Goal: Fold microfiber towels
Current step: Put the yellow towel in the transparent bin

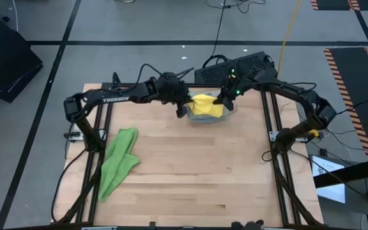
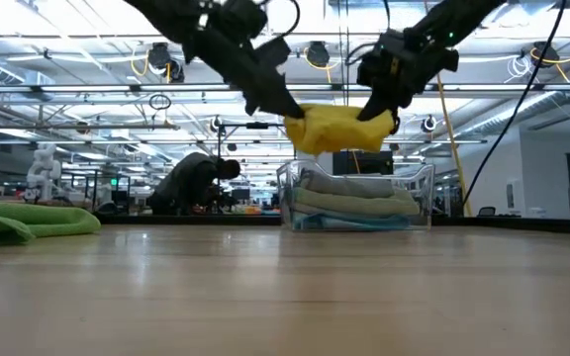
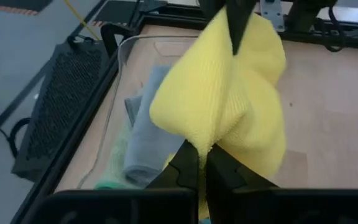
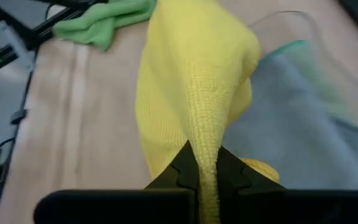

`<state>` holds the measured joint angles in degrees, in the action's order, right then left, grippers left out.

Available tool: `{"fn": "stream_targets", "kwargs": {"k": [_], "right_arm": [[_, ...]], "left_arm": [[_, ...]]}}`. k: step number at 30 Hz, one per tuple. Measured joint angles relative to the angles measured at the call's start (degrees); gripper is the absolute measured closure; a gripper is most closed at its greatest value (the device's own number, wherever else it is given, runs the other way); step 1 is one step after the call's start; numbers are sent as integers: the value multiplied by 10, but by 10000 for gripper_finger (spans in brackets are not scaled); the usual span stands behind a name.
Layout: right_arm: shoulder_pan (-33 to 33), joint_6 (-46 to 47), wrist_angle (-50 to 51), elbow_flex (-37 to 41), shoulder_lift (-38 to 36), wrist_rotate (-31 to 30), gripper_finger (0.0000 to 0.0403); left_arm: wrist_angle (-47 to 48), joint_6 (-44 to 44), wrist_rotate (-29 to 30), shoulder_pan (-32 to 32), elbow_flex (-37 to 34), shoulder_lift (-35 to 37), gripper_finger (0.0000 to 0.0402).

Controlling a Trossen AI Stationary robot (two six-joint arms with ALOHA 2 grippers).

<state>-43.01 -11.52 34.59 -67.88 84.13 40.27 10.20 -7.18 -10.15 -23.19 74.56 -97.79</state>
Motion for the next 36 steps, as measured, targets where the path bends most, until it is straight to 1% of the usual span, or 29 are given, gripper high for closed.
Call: {"fn": "stream_targets", "kwargs": {"k": [4,6,9,12,14,16,19,23,25,27,29,32,36], "right_arm": [[-34,-18,-18,0,32,3,397],[-47,-29,-25,0,52,19,396],[-65,-39,-27,0,77,48,393],[-75,-56,-31,0,100,50,392],[-79,-62,-36,0,113,50,391],[-80,-66,-38,0,124,41,387],[-80,-71,-38,1,128,13,371],[-80,-74,-40,0,128,-29,338],[-80,-81,-41,0,128,-32,321],[-80,-90,-46,0,128,-54,304],[-79,-95,-52,0,128,-74,289],[-79,-103,-66,0,128,-77,270],[-79,-109,-63,0,119,-78,250]], "left_arm": [[-40,-3,-39,-25,0,-43,388],[-47,2,-51,-33,0,-63,388],[-46,12,-75,-47,0,-75,395],[-46,16,-79,-60,0,-77,395],[-46,15,-78,-66,0,-77,381],[-45,15,-77,-71,0,-77,357],[-41,15,-72,-74,0,-77,315],[-36,19,-70,-74,0,-77,261],[-37,37,-62,-74,0,-76,240],[-36,52,-59,-81,-1,-65,225],[-39,59,-58,-87,-1,-47,218],[-44,70,-48,-93,0,-20,217],[-106,89,-49,-86,0,-10,230]]}}
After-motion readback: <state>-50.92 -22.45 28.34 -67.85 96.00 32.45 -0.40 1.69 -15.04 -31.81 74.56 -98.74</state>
